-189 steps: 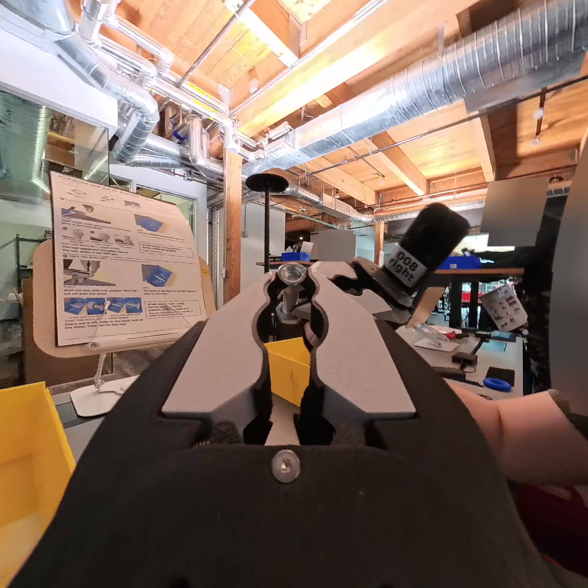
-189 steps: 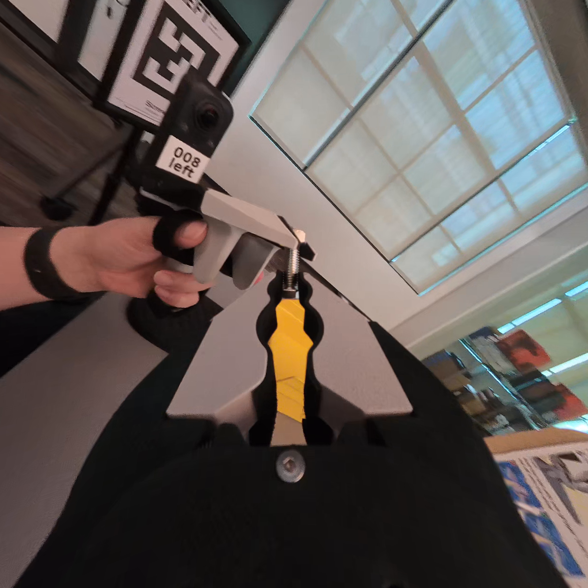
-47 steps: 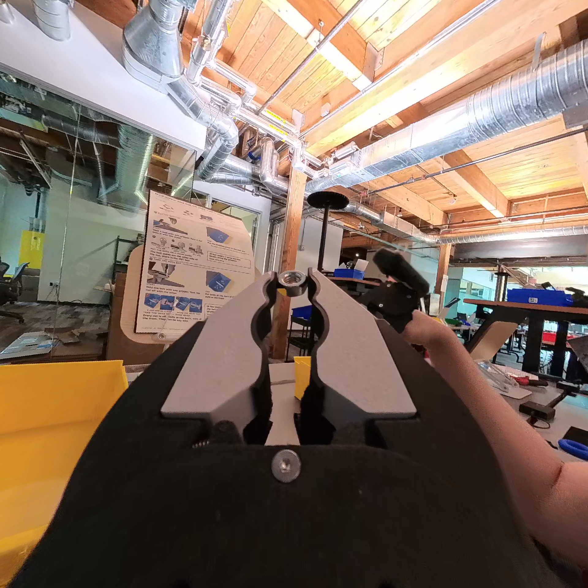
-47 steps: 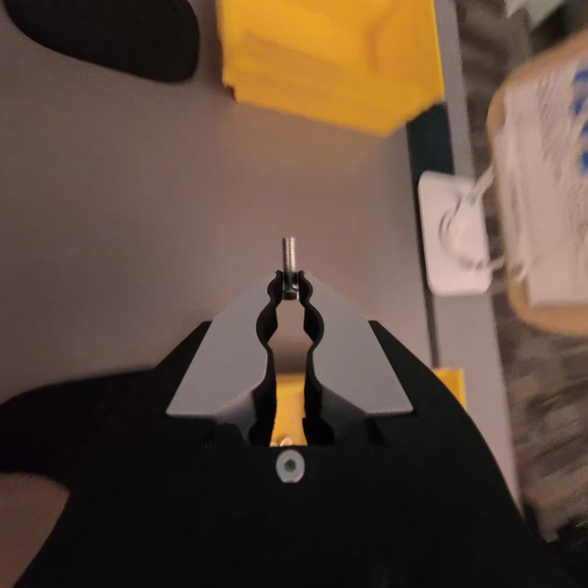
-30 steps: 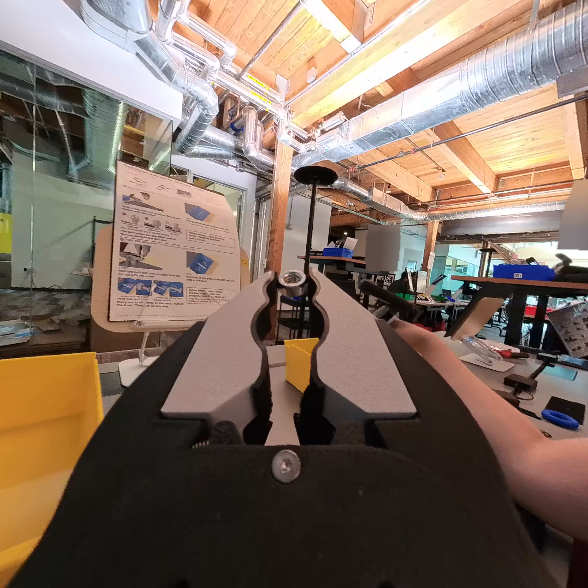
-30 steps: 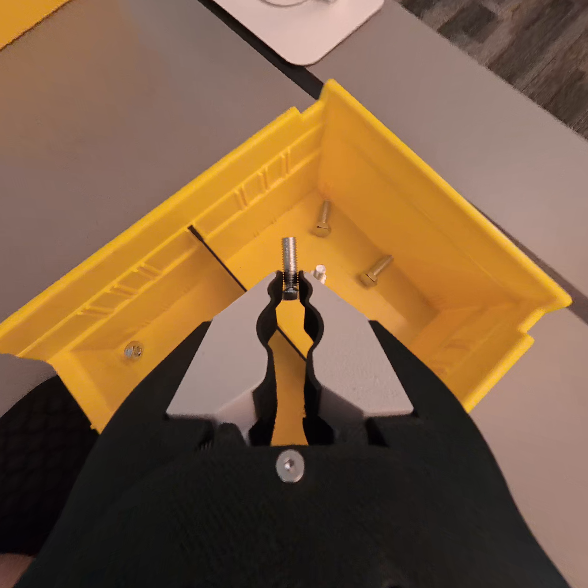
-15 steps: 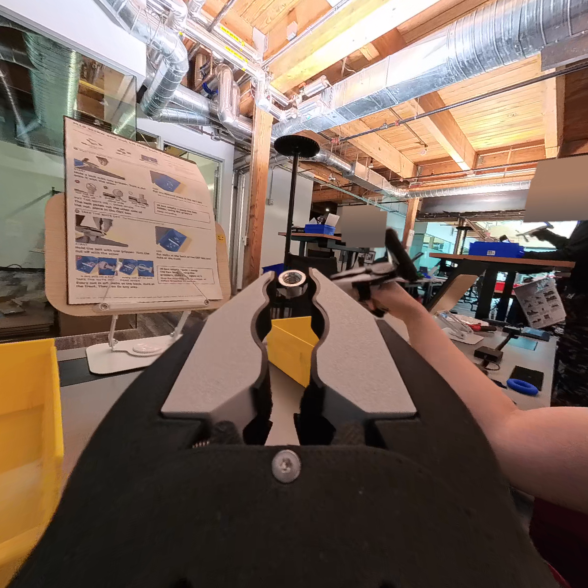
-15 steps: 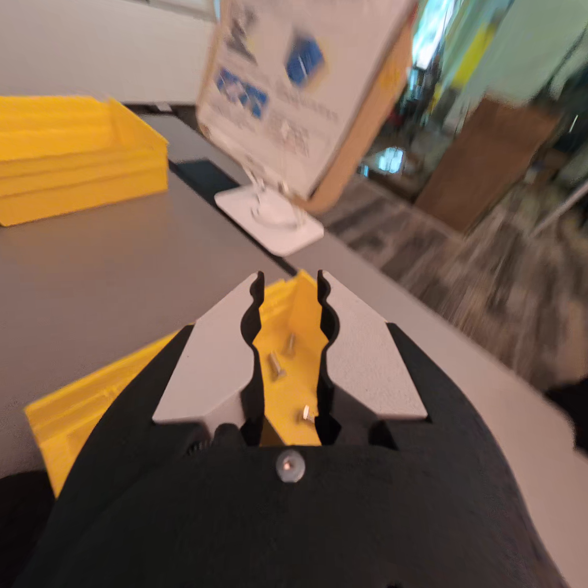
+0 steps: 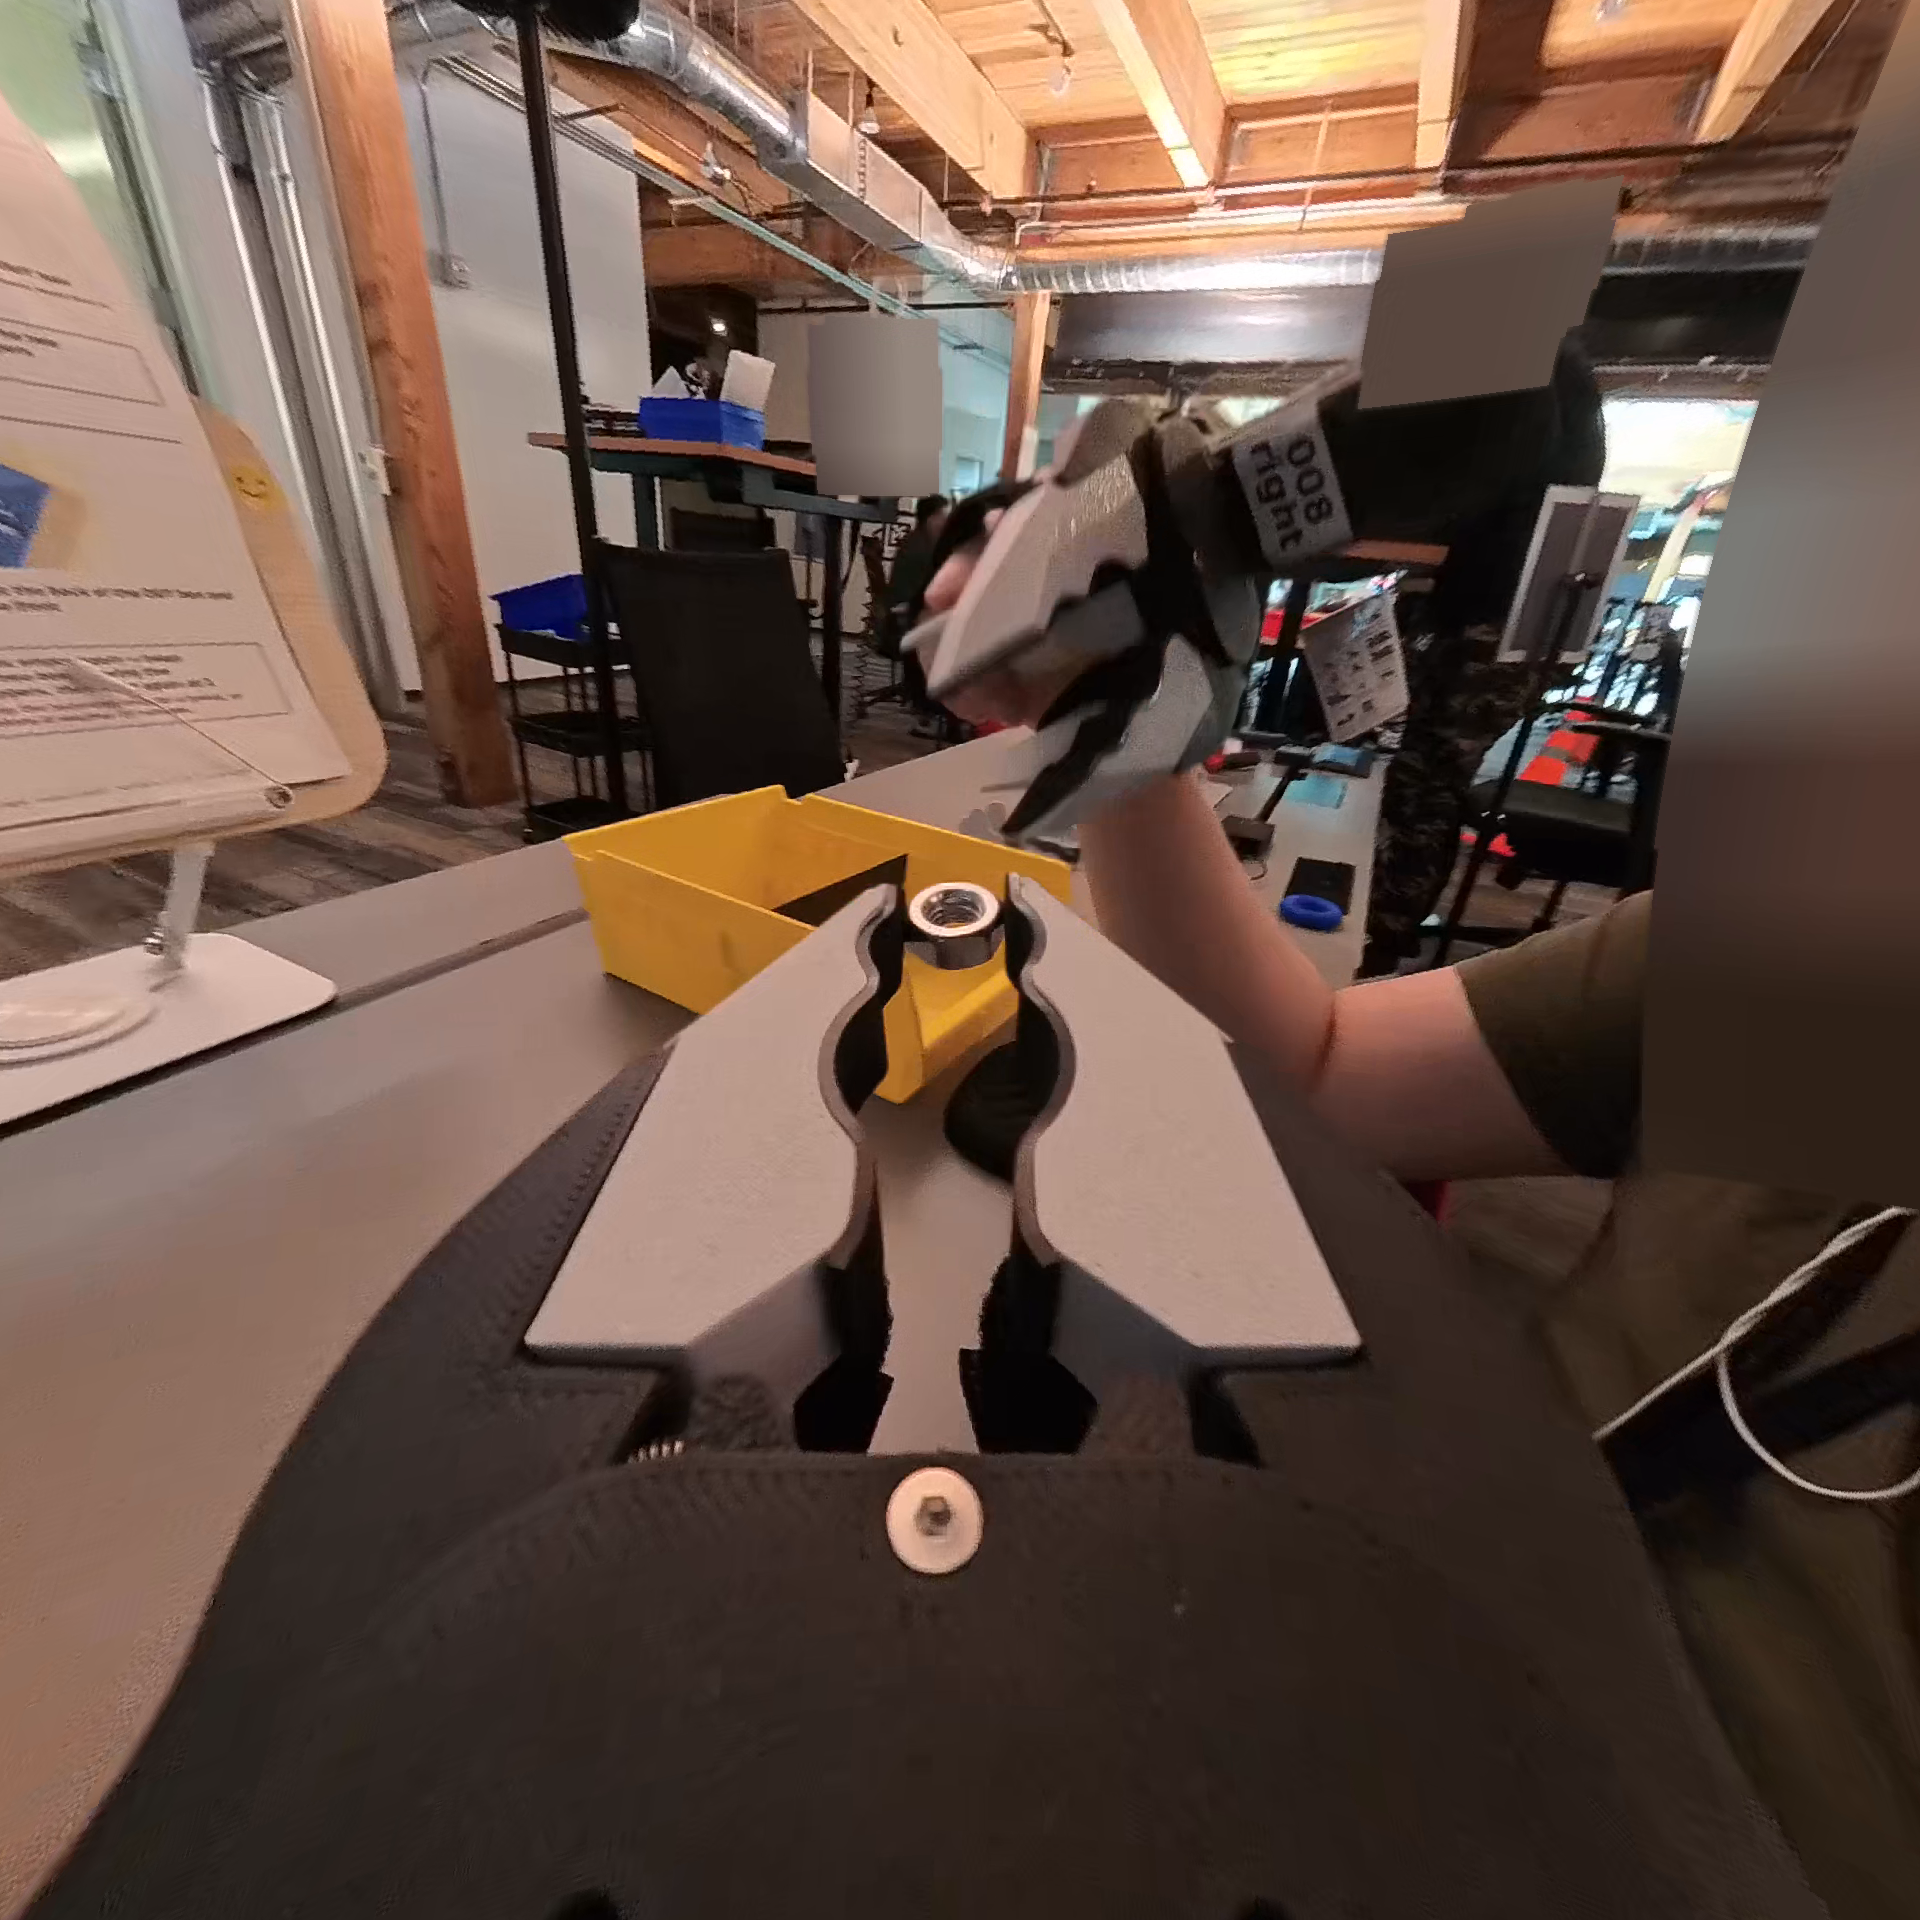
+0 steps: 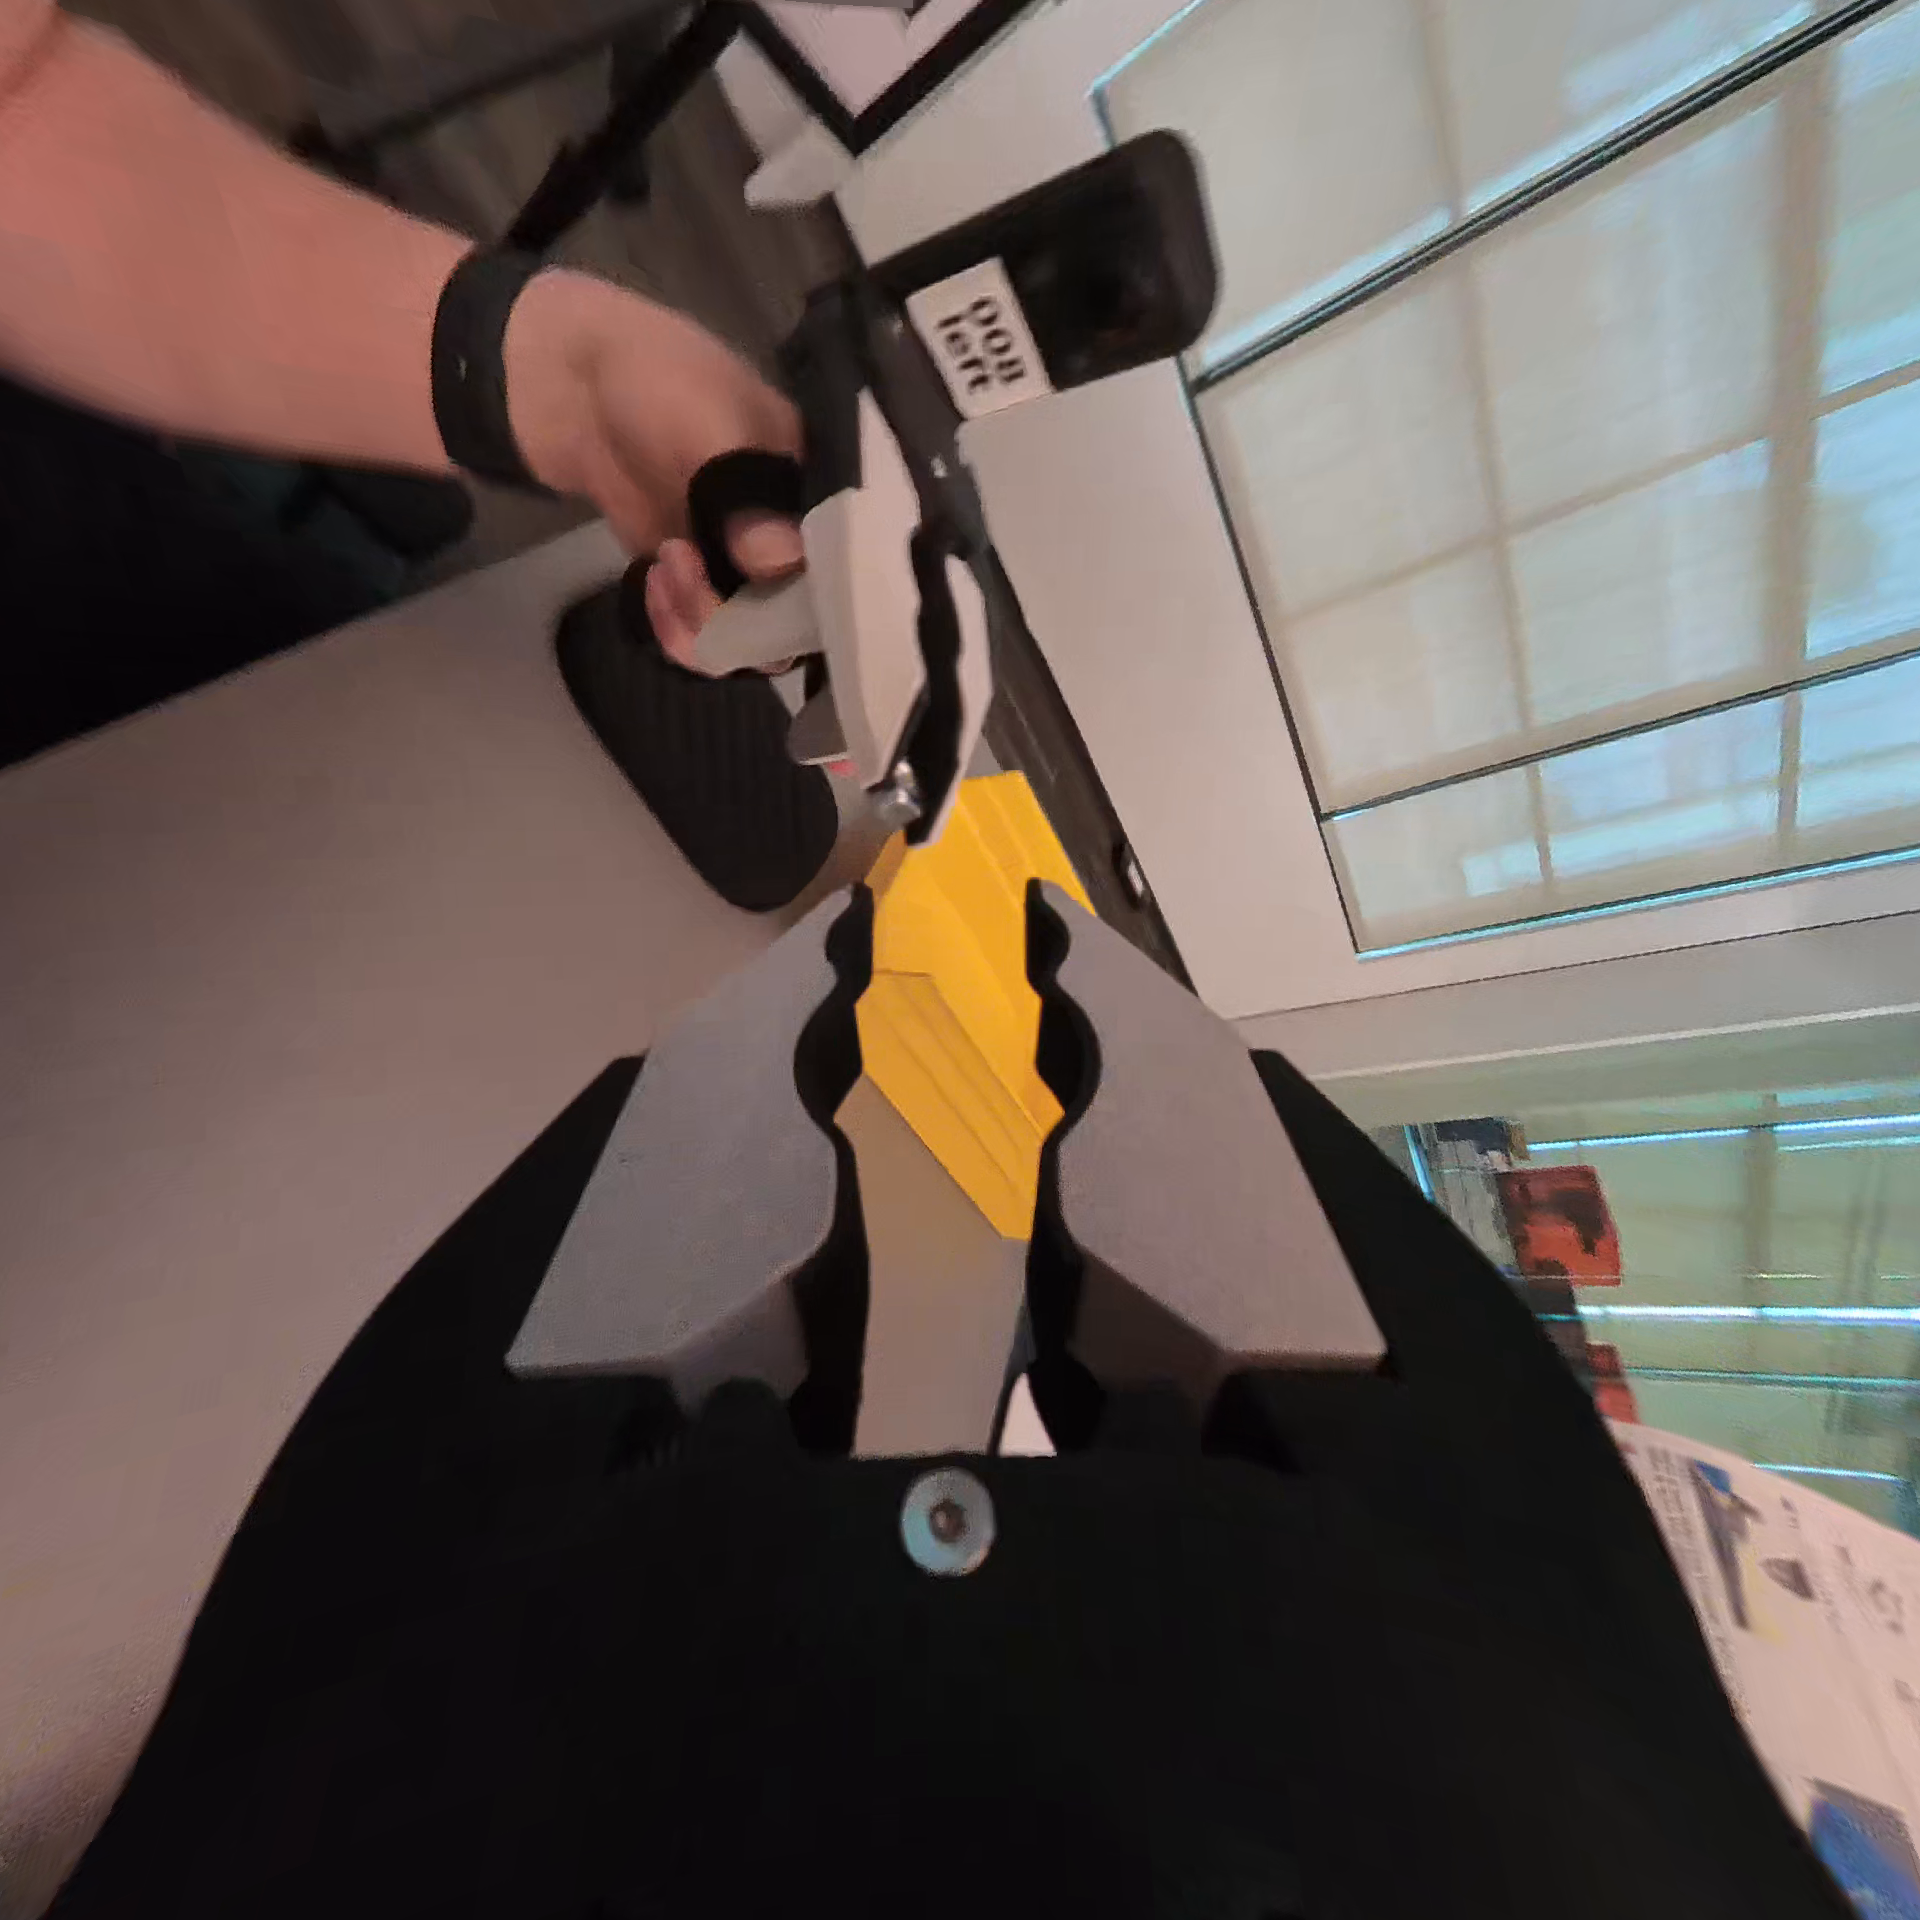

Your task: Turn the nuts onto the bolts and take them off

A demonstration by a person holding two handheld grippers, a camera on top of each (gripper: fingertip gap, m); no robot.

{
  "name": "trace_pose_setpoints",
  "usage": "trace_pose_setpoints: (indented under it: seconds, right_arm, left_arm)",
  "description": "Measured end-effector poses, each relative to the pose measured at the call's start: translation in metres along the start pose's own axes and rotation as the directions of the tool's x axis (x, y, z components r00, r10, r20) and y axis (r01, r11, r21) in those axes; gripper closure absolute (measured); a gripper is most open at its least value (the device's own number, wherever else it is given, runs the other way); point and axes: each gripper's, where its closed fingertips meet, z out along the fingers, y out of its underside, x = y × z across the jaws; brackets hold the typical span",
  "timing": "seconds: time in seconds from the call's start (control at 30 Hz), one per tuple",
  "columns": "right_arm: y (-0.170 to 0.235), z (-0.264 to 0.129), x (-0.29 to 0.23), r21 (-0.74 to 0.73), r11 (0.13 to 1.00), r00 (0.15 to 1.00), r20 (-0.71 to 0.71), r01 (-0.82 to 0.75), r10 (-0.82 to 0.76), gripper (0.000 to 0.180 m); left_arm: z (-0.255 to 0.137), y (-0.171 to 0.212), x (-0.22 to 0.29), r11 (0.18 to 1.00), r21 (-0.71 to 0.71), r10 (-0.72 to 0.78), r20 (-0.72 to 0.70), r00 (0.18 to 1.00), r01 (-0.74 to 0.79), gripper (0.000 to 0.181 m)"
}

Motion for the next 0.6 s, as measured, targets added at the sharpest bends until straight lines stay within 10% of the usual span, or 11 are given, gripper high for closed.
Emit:
trace_pose_setpoints:
  seconds: [0.6]
  right_arm:
    - [-0.005,0.048,-0.015,-0.020,0.992,0.992,-0.001,0.123,-0.123,0.172]
  left_arm:
    - [-0.008,0.003,-0.001,0.975,0.026,-0.217,-0.089,0.972,0.220,0.164]
